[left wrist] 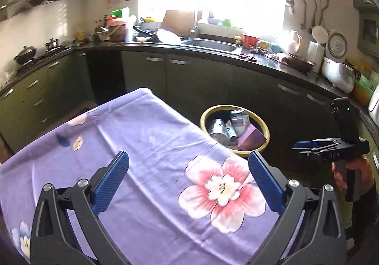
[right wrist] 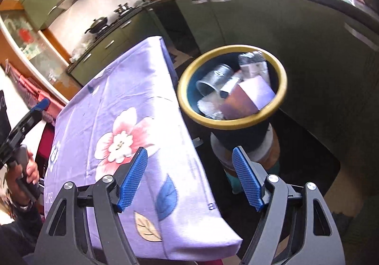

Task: Collect trash

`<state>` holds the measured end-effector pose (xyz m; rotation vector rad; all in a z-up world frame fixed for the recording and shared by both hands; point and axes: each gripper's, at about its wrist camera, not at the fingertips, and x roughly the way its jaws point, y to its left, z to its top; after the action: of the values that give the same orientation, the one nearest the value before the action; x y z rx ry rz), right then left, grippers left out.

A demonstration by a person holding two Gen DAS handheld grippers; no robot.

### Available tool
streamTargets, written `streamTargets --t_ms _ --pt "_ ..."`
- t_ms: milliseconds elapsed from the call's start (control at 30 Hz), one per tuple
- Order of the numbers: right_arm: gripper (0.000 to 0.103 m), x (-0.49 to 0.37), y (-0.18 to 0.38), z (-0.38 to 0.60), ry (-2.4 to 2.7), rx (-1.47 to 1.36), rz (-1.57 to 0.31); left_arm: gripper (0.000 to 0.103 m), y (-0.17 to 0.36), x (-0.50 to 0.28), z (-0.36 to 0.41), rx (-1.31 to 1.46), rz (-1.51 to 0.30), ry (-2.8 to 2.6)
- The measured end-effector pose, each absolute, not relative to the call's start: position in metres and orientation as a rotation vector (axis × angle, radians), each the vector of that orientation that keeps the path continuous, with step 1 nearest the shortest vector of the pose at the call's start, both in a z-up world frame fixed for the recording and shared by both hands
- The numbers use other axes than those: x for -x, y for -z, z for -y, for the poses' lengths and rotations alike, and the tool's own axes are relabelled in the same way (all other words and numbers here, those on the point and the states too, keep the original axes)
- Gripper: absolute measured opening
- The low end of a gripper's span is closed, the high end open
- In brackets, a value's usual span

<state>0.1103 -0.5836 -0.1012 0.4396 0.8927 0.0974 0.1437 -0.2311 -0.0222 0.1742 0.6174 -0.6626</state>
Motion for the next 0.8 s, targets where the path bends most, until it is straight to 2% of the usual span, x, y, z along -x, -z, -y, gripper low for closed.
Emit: streamTargets --t_ms 200,367,600,800 --pt "0.078 -0.096 0.082 0.548 -0.133 -0.352 -0.835 0.096 0.016 -0.095 0.146 -0.082 -0.573 0.426" --pt "0.086 -0.079 0.069 0.527 -0.136 -0.312 -0.796 0.096 0.012 -0.06 0.093 0.011 -0.543 0.26" --pt "0.098 -0.035 0.039 0.499 -0.091 -0.228 -0.664 0.096 0.006 -0.009 0.055 0.043 -0.515 0.108" --pt "0.098 0.002 0.018 0.48 -0.053 -0.147 -0.576 0.096 -0.002 0.028 0.034 0.098 -0.464 0.073"
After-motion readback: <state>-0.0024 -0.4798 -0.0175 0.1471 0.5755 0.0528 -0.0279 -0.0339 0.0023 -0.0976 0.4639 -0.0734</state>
